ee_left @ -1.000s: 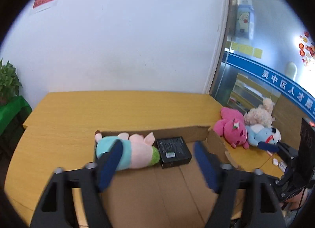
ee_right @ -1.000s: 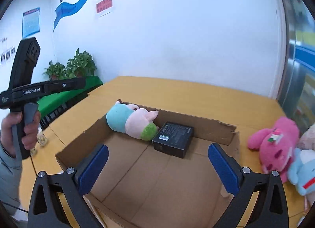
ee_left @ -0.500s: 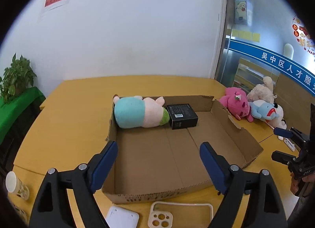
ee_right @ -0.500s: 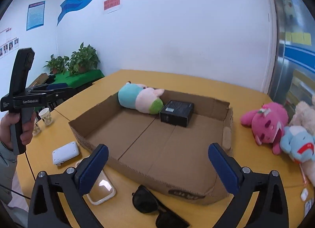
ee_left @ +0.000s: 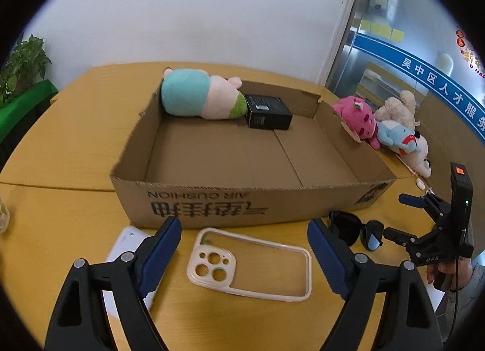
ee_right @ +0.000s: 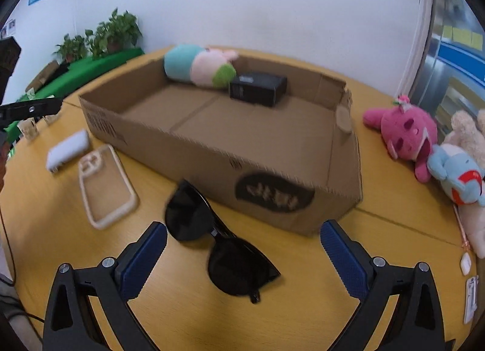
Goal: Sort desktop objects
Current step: 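Move both tools down to the black sunglasses in front of the box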
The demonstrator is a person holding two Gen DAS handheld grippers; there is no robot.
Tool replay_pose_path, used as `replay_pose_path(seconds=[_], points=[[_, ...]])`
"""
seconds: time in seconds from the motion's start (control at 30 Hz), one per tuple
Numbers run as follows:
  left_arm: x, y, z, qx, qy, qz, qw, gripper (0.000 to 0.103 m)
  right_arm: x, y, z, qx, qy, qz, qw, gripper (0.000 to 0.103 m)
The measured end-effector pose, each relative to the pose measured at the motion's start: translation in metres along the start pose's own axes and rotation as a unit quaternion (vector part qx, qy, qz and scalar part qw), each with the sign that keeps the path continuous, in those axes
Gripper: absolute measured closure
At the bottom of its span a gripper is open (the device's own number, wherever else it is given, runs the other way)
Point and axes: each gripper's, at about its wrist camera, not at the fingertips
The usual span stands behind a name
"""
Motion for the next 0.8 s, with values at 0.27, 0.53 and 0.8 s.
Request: replay_pose_path(seconds=[0.27, 0.53, 0.8], points=[[0.013, 0.031, 0.031, 0.043, 0.001, -0.041, 0.9982, 0.017, 0.019, 0.035, 0.024, -0.027, 0.03, -0.046, 0.998, 0.008], [0.015, 0.051, 0.051, 0.066, 0.012, -0.068, 0.9954, 0.017, 0.039, 0.035, -0.007, -0.054, 0.026, -0.082, 0.995, 0.036], [0.021, 0.084, 0.072, 0.152, -0.019, -0.114, 0.9816, 0.019, 0.045, 0.016, -0.031, -0.078, 0.034, -0.061, 0.995, 0.049]])
Point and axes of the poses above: each gripper's, at about its wrist camera, not at the fingertips, and y roughly the way its jaws point, z to its right, x to its underside, and after that the axes turned 3 degrees about y, right-handed
